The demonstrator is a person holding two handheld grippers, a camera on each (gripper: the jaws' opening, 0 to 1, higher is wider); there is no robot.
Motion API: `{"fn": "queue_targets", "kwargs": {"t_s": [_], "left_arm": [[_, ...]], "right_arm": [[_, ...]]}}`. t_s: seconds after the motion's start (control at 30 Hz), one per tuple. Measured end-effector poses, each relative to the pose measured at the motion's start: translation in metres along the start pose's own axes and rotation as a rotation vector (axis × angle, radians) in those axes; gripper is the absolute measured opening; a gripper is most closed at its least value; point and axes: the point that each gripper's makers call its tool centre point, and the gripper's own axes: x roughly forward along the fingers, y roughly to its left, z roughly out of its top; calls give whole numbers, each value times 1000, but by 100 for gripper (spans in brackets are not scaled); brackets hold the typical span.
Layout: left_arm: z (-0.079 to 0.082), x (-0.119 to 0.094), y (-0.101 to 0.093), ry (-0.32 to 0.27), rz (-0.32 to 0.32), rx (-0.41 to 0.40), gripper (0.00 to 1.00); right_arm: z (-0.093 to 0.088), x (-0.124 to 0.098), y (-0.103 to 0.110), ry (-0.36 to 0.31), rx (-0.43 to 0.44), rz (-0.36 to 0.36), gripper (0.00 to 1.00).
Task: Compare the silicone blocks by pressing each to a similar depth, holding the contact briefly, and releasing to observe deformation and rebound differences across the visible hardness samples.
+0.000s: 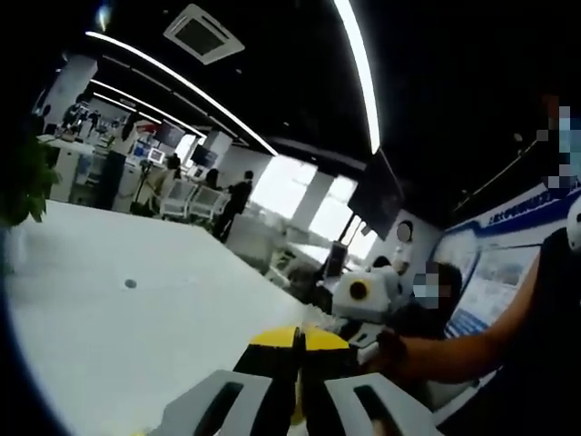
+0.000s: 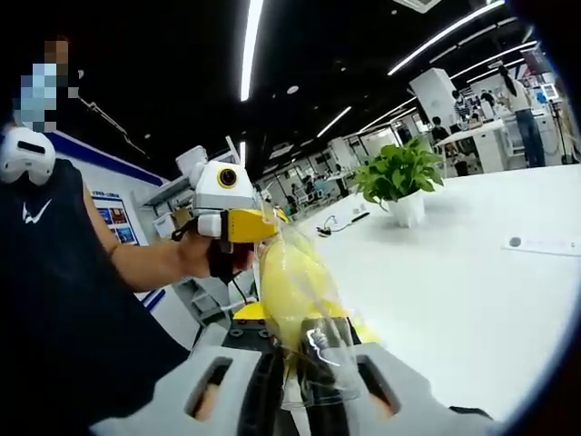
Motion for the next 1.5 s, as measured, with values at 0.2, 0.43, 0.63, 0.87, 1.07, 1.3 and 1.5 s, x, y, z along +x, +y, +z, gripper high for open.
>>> {"fn": "queue_targets", "kwargs": {"t_s": [0.2,0.43,0.63,0.87,1.07,1.3,1.5], "left_arm": [[-1,1,-2,5,-11,-19,0],[-5,3,-1,13,-8,-61,0],[-2,3,-3,1,-7,-47,0],[4,2,-6,-25,-20,-53,0],[9,4,-10,-39,-33,-51,0],[11,8,-17,-37,-68,-48,0],[15,11,-20,-57,-68,-23,0]], "right_arm": [[-1,-2,0,-12,-2,-2,0],[-4,-3,-1,-24,11,-6,2],[-1,-3,-3,-58,-8,-12,5],[4,-2,-3,-103,-25,-16,9],[10,-3,-5,-125,-52,-33,13],[12,-7,-8,-141,-63,-68,22],[16,-11,-11,-164,-78,-102,38]]}}
